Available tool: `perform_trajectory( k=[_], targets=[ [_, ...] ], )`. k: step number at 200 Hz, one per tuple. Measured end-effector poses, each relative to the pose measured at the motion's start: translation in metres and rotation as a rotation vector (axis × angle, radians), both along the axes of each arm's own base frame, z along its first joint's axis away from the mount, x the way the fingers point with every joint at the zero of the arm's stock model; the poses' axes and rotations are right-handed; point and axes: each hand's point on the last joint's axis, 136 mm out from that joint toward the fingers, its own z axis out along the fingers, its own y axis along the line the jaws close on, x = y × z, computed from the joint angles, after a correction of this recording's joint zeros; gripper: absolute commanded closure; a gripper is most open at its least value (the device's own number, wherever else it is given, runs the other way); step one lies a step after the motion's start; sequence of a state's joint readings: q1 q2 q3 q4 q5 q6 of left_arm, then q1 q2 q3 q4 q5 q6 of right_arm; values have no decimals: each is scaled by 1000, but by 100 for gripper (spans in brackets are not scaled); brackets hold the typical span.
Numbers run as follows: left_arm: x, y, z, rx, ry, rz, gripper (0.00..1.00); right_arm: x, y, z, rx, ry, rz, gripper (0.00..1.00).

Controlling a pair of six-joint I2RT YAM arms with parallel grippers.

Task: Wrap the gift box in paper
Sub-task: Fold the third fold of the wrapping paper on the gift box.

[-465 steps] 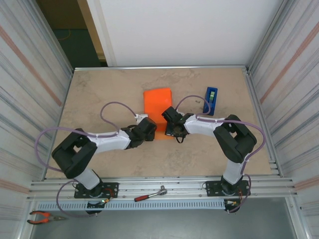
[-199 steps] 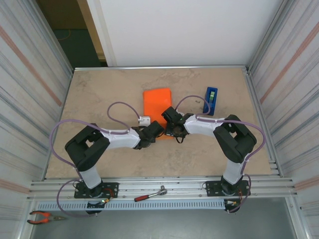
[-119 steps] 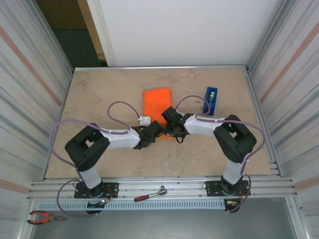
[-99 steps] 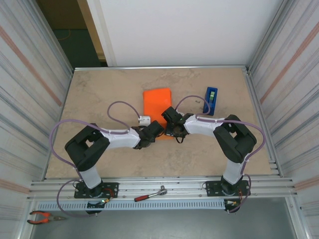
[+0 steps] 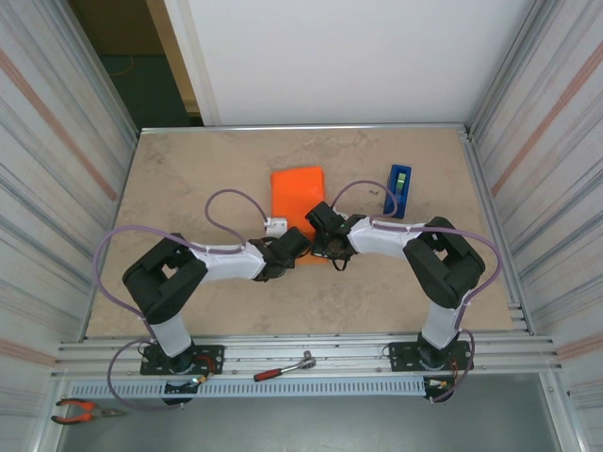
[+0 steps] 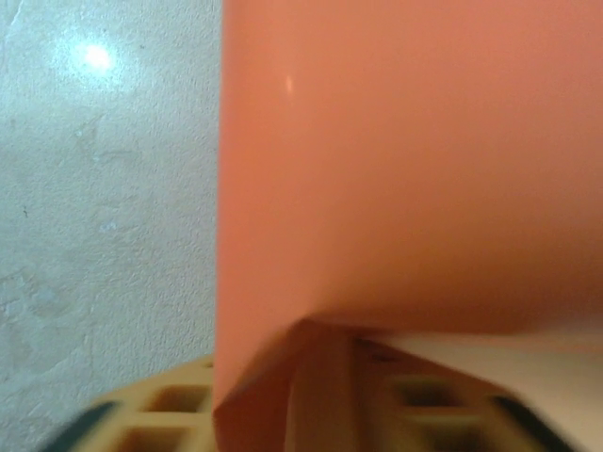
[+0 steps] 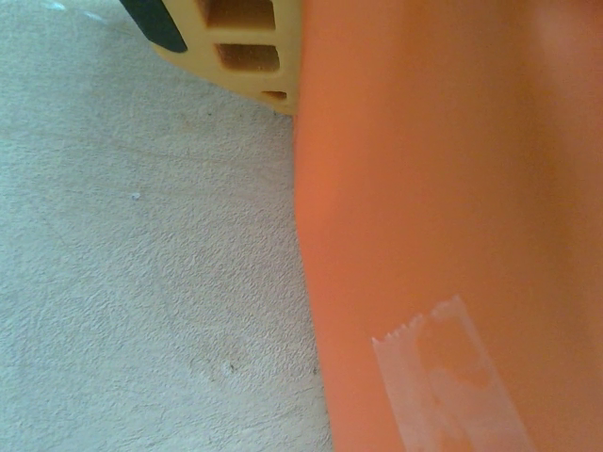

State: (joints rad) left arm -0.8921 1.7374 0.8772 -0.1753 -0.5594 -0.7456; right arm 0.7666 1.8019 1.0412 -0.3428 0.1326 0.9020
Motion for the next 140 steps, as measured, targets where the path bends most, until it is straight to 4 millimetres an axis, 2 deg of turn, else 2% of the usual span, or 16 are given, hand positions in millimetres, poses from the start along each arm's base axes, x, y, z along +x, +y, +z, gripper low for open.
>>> perform_trajectory(
  k=[8,9,62,93,108,126,140],
  targets=[
    [1,0,0,3,-1,-5,100,0,0,0,0,0,0,100],
    [1,0,1,1,-1,-4,100,0,0,0,0,0,0,100],
    [3,-2,1,-12,-2,-7,100,0,0,0,1,1,1,100],
    [-2,0,2,-25,-4,-1,100,-1,0,0,9,-8,1,100],
    [-7,-1,3,-38,-5,-2,81,-3,-2,0,10,-8,2,100],
    [-12,0,7,-52,-5,-3,63,-3,-4,0,10,-7,5,100],
    [-16,3,13,-69,-12,1,57,-3,-6,0,8,-5,14,100]
  ],
)
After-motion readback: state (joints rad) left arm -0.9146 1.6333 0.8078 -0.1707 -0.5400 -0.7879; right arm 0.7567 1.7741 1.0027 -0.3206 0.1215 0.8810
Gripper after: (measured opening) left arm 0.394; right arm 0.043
